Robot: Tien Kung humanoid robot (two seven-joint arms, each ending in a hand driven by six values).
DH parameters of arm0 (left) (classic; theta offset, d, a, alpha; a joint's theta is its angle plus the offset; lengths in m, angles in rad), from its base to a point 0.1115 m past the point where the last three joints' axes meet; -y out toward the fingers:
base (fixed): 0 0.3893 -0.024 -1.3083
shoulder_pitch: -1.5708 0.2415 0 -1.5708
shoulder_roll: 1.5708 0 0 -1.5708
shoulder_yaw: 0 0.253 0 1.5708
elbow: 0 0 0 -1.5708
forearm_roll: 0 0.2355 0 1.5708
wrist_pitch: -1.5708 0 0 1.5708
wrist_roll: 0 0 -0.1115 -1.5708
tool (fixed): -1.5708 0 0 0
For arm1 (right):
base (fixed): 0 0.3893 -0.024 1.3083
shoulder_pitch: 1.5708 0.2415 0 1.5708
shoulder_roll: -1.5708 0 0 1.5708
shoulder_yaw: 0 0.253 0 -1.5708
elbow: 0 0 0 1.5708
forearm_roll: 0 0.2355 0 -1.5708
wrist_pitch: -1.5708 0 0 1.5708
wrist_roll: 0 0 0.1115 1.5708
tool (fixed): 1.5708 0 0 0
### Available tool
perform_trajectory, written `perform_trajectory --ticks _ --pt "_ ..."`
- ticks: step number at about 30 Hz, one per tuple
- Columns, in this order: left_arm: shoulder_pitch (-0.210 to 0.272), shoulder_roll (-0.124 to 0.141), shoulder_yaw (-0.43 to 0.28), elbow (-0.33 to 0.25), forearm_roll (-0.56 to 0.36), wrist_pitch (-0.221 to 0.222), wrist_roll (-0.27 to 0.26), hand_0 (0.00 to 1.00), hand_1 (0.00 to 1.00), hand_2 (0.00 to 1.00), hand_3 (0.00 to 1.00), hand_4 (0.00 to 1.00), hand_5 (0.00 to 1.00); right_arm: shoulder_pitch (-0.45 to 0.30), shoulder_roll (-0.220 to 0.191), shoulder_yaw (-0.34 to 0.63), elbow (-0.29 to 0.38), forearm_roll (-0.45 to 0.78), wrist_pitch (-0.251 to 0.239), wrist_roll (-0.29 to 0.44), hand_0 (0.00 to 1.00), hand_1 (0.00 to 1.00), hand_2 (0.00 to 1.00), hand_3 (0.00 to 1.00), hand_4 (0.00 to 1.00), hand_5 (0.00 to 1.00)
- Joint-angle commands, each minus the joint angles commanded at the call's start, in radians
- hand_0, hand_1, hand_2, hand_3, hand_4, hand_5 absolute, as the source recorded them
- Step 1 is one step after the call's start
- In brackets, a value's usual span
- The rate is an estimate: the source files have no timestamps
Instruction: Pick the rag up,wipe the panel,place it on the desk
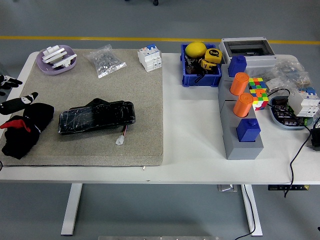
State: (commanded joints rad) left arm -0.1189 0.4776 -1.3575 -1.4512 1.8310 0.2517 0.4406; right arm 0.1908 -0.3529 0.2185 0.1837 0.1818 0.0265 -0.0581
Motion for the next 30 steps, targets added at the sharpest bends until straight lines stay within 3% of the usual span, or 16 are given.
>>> perform_trajectory --ticks 13,22,23,28,29,30 --pt "-0.054 -0.034 0.066 0.143 0.017 -0.025 0.019 0.637 0.798 0.808 0.749 0.914 0.375 0.009 -0.006 0.010 0.000 -0.009 -0.003 0.002 0.710 0.495 0.632 0.617 0.998 0.552" --pt "-0.101 -0.039 0.144 0.235 0.000 -0.014 0.008 0.625 0.788 0.797 0.743 0.917 0.377 0.013 -0.010 0.038 -0.003 -0.025 -0.006 0.004 0.710 0.495 0.632 0.617 0.998 0.552" --pt "-0.109 -0.041 0.153 0.251 -0.001 -0.011 0.007 0.574 0.773 0.796 0.747 0.932 0.396 0.013 -0.009 0.045 -0.002 -0.030 -0.007 0.005 0.710 0.495 0.631 0.617 0.998 0.551" --pt "-0.145 -0.041 0.185 0.327 -0.033 -0.010 -0.004 0.574 0.773 0.796 0.747 0.932 0.396 0.012 -0.009 0.075 0.001 -0.058 -0.008 0.006 0.710 0.495 0.631 0.617 0.998 0.551" --pt "-0.152 -0.040 0.190 0.343 -0.041 -0.006 -0.008 0.479 0.699 0.782 0.695 0.929 0.394 0.012 -0.009 0.077 0.001 -0.061 -0.009 0.006 0.710 0.496 0.631 0.617 0.998 0.550" --pt "-0.160 -0.040 0.196 0.360 -0.050 0.000 -0.015 0.479 0.699 0.782 0.695 0.929 0.394 0.012 -0.008 0.078 0.001 -0.061 -0.009 0.007 0.710 0.496 0.631 0.617 0.998 0.550"
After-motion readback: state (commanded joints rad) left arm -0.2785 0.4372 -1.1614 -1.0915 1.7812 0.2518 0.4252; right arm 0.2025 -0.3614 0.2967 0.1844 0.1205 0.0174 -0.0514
